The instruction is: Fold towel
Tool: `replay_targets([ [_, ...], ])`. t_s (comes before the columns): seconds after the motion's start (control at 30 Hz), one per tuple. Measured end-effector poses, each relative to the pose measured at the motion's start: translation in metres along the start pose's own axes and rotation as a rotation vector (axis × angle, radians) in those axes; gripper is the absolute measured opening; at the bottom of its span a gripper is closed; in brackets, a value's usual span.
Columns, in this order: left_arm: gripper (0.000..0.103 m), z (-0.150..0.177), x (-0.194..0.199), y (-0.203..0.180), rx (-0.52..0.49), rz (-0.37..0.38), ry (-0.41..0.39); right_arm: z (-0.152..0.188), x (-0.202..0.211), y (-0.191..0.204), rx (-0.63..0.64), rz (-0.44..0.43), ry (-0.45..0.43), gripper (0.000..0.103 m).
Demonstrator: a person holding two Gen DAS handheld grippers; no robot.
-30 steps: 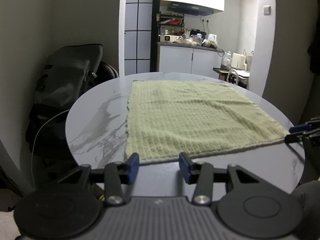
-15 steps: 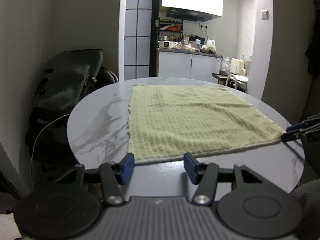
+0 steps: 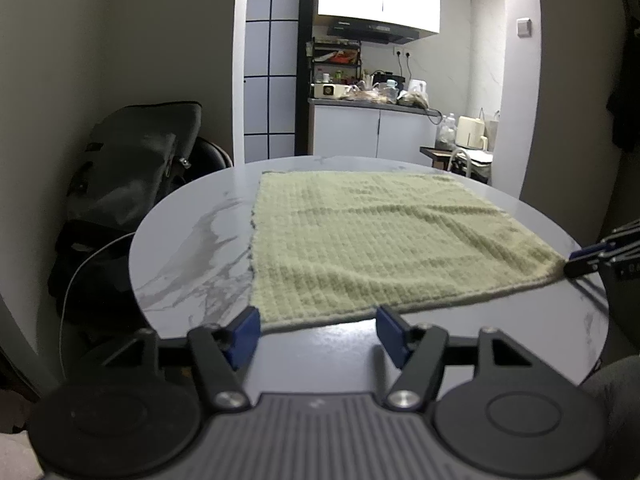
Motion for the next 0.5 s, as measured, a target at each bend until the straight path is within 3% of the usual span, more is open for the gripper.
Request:
replay_targets([
  [0.33,0.077,0.001,0.000,0.000,-0.008,0.024,0.004,-0.009,0.008,0.001,0.037,0.032,-0.015,0.003],
  [0.5,0.078,0.002,-0.001,0.006,0.011,0.044,-0.003,-0.016,0.014,0.004,0.052,0.049,-0.022,0.003],
])
Point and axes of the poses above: each gripper's, at about its wrist camera, not at the fingertips, and x roughly against the way its jaws point, y to its left, z to its underside, the point moved 2 cm from there along -x, roughly the way its jaws point, and after that the axes turned 2 degrees about x, right-handed, at the moved point
